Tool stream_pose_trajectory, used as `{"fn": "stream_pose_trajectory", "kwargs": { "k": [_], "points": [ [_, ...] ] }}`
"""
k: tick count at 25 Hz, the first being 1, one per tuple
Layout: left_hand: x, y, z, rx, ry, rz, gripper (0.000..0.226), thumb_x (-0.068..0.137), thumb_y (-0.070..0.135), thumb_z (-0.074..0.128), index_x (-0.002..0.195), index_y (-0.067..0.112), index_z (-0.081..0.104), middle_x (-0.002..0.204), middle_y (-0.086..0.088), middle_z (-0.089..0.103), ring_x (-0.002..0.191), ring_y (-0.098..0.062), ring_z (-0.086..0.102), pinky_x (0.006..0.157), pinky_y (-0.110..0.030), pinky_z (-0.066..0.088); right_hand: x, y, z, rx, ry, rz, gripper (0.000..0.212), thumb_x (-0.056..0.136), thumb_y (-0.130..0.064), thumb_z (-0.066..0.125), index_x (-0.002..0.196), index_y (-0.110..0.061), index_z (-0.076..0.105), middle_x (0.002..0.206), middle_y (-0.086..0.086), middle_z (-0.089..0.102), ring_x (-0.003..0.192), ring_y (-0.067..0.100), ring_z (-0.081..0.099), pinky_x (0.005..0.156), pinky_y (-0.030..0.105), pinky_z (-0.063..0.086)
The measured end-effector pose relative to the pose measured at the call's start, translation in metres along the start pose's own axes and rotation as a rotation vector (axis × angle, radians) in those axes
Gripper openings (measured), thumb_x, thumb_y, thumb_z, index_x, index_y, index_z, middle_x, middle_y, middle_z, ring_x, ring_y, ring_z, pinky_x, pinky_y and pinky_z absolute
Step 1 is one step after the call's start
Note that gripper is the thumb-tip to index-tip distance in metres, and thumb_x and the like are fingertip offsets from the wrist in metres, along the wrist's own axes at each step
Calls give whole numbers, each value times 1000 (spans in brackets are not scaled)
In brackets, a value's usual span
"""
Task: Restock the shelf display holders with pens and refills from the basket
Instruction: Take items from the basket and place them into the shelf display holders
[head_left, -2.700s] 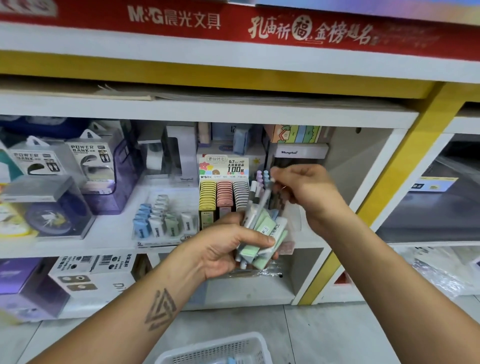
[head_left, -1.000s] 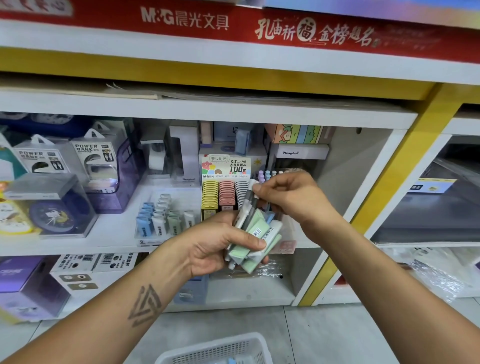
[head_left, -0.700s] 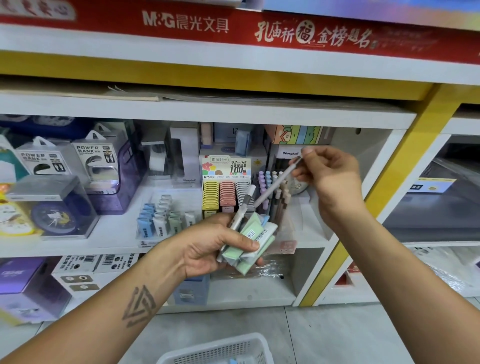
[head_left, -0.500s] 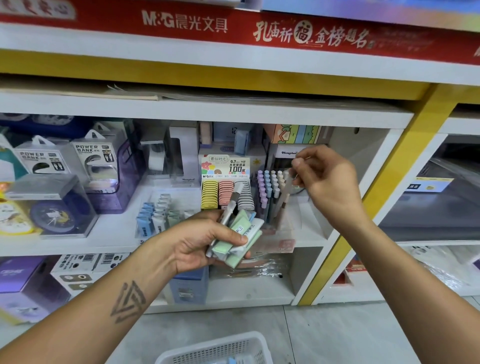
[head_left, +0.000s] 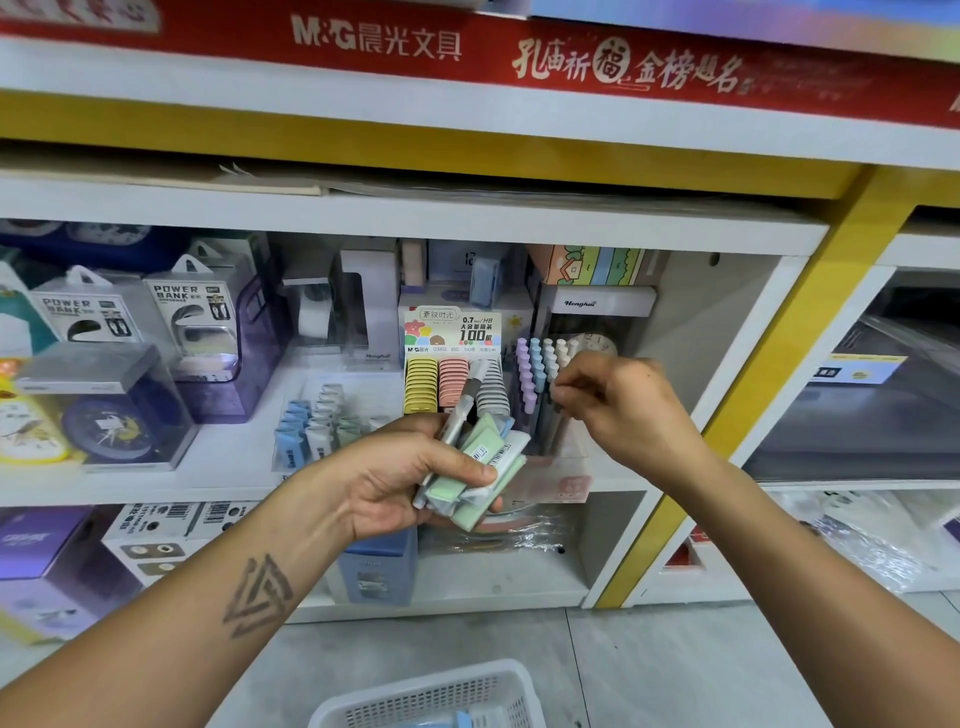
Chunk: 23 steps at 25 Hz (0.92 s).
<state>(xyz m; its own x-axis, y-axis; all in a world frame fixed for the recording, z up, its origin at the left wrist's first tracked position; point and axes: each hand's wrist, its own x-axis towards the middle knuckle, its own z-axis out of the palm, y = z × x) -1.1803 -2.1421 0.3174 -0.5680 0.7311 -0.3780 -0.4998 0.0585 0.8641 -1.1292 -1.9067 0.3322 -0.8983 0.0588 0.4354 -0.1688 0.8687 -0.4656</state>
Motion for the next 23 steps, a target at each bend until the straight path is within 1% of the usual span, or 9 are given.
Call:
{"fn": "stream_pose_trajectory", "kwargs": {
  "k": [3,6,9,11,14,16,19,21,23],
  "points": [
    [1,-1,1,7,-34,-2,37,71,-15,70,103,3,71,103,-26,71,80,-38,72,61,-38,60,0,1,2,-239,-23,-64,10,93,-22,68,95,-18,77,93,-5,68,90,17,62,72,32,50],
    [2,-2,3,39,-110,3,31,76,-14,68,99,5,75,98,-23,72,82,-36,72,64,-36,60,3,-6,0,-374,-16,-53,22,97,-33,61,102,-17,76,100,-3,59,96,19,55,71,35,49],
    [3,-3,8,84,-172,4,30,78,-12,68,93,13,78,91,-16,74,79,-30,73,63,-33,58,9,-22,0,127,16,144,24,96,-39,61,107,-21,72,89,-3,71,77,13,60,68,33,49],
    [4,-4,12,92,-186,3,31,78,-12,67,92,14,78,89,-14,73,78,-28,72,62,-32,57,12,-34,3,458,-107,328,25,93,-42,66,105,-20,71,77,2,76,58,14,60,55,27,46],
    [5,-6,13,93,-194,2,33,78,-12,67,91,16,78,89,-14,74,78,-28,73,62,-33,58,13,-38,9,656,-168,430,11,89,-16,73,95,-6,72,67,7,73,44,12,52,40,17,36],
    [4,-6,12,95,-189,-3,35,79,-13,66,91,18,79,89,-14,74,78,-29,73,63,-34,59,16,-36,7,754,-62,468,5,88,-3,70,92,0,71,66,11,70,46,15,54,42,21,37],
    [3,-6,8,72,-189,-13,37,79,-15,65,93,16,79,89,-15,74,79,-29,73,64,-34,59,21,-28,-5,847,187,455,9,90,0,68,98,3,66,64,13,68,49,20,59,48,30,49],
    [3,-6,5,61,-167,-16,36,77,-16,65,94,12,78,91,-17,74,80,-30,73,66,-35,59,21,-20,-16,825,354,396,12,90,-2,69,99,-1,61,64,10,69,52,23,61,54,35,54],
    [3,-6,2,70,-130,-25,33,75,-15,66,90,11,79,92,-19,73,80,-32,73,66,-36,60,19,-13,-25,739,434,309,13,90,-5,70,94,-10,59,65,7,70,54,24,65,58,36,57]
  ]
}}
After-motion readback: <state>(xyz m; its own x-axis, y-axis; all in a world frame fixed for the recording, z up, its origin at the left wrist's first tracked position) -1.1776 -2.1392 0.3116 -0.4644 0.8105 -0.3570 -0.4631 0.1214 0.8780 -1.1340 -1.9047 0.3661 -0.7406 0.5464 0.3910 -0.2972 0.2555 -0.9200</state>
